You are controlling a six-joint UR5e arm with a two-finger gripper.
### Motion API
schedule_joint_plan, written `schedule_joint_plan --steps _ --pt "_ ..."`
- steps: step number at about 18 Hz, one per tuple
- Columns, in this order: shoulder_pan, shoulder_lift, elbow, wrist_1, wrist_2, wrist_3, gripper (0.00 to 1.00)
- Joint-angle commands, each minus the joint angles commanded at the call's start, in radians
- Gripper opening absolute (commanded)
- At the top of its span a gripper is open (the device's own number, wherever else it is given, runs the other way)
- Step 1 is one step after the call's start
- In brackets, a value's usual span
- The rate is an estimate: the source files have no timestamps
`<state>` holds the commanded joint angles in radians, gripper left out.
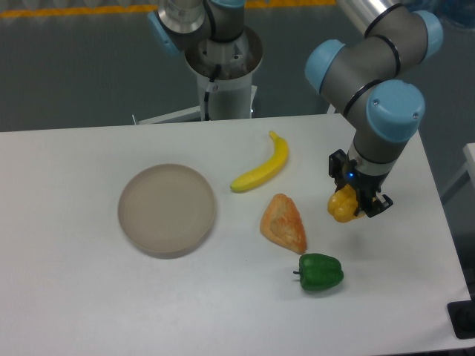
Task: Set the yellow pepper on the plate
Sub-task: 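Lift the yellow pepper held in the gripper off the table, then carry the yellow pepper over the banana to above the grey plate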
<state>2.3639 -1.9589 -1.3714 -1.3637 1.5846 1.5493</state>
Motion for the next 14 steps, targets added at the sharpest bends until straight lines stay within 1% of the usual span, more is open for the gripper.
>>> schedule_joint_plan --steps 3,6,8,9,12,14 --pt "0.000 0.000 0.003 0.000 -0.003 -0.009 0.10" --pt "-0.017 -0.002 0.003 0.002 -0.006 -0.032 0.10" --pt "-0.047 0.002 0.003 0.000 -0.011 -0.089 0.10" --pt "-0.079 0.009 0.000 0.000 -0.015 -0.110 0.09" --pt "-0.139 0.020 -0.015 -0.005 -0.023 -0.173 0.09" --pt "-0.178 0.038 -0.032 -0.005 -0.034 -0.215 0.09"
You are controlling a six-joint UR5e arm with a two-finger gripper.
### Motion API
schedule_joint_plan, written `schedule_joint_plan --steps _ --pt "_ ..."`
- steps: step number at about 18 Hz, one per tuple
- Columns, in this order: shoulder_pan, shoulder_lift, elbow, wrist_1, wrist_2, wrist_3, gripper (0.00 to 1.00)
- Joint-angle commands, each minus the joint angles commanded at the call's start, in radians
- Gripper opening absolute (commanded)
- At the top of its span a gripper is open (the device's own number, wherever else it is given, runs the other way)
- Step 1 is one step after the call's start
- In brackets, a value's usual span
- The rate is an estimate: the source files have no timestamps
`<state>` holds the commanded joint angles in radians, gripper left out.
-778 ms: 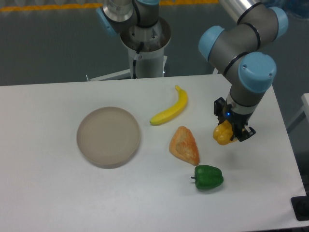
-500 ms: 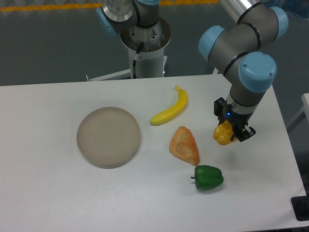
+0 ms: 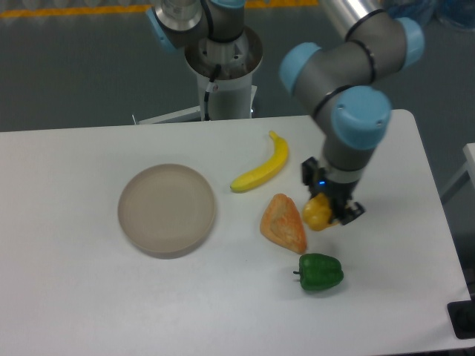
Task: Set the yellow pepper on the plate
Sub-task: 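Carry the yellow pepper over the banana to above the grey plate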
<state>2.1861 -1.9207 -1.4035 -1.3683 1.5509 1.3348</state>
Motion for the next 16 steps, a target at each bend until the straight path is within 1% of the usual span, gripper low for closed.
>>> schedule_joint_plan --steps 2,3,6,9,10,13,16 --pt "-0.052 0.015 -0.018 0.000 -0.029 -0.055 0.09" --pt "-0.081 0.020 -0.032 0.005 -0.057 -0.121 0.09" --pt "-0.201 0.034 -0.072 0.009 -0.072 -0.224 0.09" --pt "-0.267 0.045 -0.118 0.011 -0.072 -0.246 0.10" --pt "-0.288 0.046 -0.149 0.012 -0.072 -0.252 0.10" --pt "-0.322 0.039 -0.236 0.018 -0.072 -0.264 0.12" --pt "-0.350 0.040 -0.298 0.116 -0.086 -0.299 0.13"
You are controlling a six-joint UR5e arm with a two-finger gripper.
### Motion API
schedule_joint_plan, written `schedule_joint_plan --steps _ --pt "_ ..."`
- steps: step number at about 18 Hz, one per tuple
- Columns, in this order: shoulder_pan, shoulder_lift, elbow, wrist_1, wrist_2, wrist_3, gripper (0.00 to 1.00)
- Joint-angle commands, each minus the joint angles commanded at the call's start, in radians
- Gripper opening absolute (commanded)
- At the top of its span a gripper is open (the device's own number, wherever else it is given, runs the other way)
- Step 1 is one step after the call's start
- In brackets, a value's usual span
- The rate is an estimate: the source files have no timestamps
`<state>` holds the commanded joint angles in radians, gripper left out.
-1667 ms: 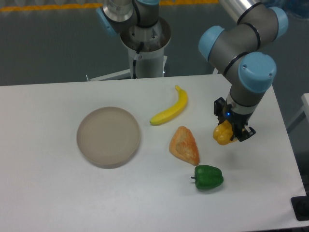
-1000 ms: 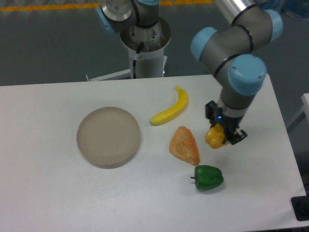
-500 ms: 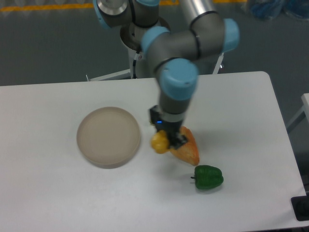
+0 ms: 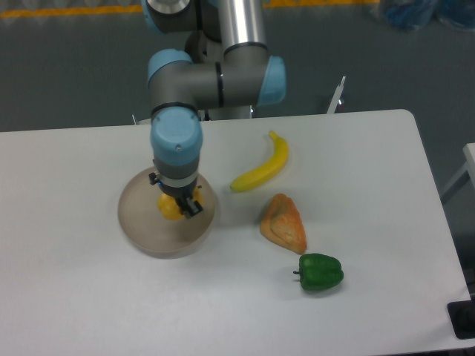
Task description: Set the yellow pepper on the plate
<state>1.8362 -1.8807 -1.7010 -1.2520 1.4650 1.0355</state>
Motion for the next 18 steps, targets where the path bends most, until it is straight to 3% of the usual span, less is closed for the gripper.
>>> schedule_joint_plan --steps 2,4,5,7,8,14,18 --pt "-0.018 -0.011 -0.009 0.031 0.000 -0.009 0.17" --pt "-0.023 -0.023 -0.009 0.031 0.002 -0.009 0.28" --pt "-0.028 -0.028 -0.011 0.037 0.002 -0.006 0.40" --pt "-0.029 -0.035 -0.011 0.040 0.003 0.003 0.73" --pt "-0.028 -0.032 -0.009 0.040 0.003 -0.003 1.00" --pt "-0.020 -0.003 0.010 0.043 0.011 -0.005 1.00" --pt "0.041 0.035 0.038 0.046 0.078 0.001 1.00"
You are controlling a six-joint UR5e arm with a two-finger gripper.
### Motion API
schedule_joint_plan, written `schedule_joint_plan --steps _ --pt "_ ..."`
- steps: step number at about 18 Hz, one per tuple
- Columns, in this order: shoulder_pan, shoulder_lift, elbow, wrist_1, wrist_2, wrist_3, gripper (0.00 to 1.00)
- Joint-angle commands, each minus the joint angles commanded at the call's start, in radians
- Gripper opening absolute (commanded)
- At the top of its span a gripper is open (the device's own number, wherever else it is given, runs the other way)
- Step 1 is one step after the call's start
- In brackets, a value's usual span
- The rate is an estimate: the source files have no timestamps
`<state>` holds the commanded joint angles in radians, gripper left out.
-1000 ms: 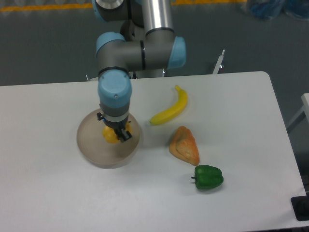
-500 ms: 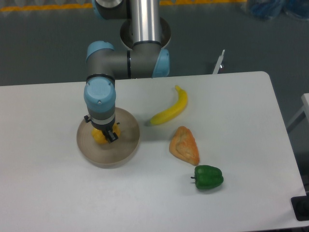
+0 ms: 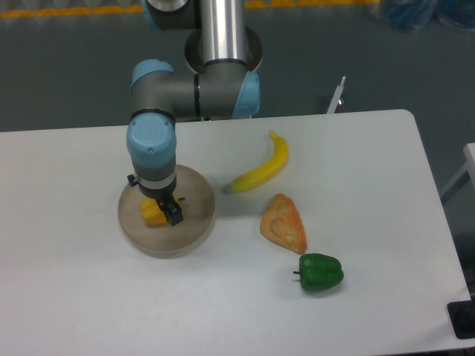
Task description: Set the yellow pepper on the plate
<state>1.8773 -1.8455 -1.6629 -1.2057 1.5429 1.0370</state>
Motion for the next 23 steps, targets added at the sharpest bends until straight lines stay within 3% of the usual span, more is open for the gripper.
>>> schedule_joint_plan --steps 2,11,13,23 --pt "0.046 0.015 0.031 -0.003 0.074 0.009 1.00" --pt "0.285 0.031 0.089 -0.011 0.074 0.250 1.00" --pt "0.356 -0.009 0.135 -0.018 0.066 0.317 1.00" --pt "0.450 -0.061 0.152 -0.025 0.020 0.549 1.00"
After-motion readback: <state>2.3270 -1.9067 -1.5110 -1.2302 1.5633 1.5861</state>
